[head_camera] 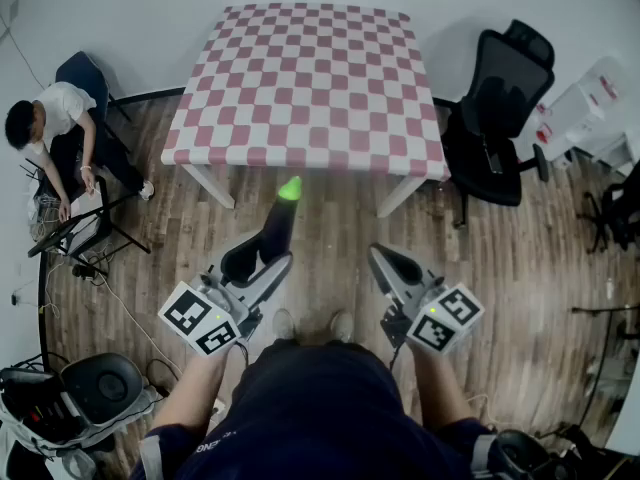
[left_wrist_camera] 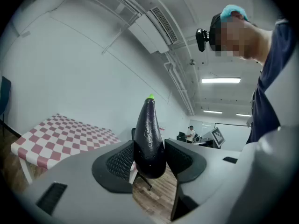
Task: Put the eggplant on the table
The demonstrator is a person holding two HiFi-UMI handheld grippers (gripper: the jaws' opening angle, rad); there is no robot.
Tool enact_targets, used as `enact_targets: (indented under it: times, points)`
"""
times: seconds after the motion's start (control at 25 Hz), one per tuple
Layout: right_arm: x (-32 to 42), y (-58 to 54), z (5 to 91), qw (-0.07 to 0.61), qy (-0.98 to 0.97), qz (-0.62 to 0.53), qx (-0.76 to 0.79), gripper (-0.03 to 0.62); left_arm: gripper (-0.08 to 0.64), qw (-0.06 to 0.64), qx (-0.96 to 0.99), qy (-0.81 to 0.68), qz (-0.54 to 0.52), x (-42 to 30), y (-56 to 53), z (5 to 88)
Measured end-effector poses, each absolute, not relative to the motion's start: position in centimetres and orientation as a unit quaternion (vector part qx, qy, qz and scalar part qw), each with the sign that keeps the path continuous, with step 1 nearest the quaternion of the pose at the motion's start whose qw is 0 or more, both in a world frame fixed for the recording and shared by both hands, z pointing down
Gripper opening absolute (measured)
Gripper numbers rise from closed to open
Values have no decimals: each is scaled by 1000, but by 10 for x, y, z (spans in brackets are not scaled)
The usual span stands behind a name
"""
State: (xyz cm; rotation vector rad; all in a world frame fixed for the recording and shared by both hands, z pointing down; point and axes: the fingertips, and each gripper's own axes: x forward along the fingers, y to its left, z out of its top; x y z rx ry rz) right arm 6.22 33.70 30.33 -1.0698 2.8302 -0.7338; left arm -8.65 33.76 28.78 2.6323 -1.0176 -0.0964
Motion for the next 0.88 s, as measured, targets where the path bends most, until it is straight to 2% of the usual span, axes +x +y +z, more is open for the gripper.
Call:
enact_targets:
  times: [0.44, 0.88]
  points:
    - [71, 336, 296, 25, 922, -232, -308, 17, 229, 145, 920, -363, -29, -69, 331, 281]
    - [142, 336, 300, 23, 929, -226, -294, 17, 229, 134, 907, -398, -35, -23, 339, 279]
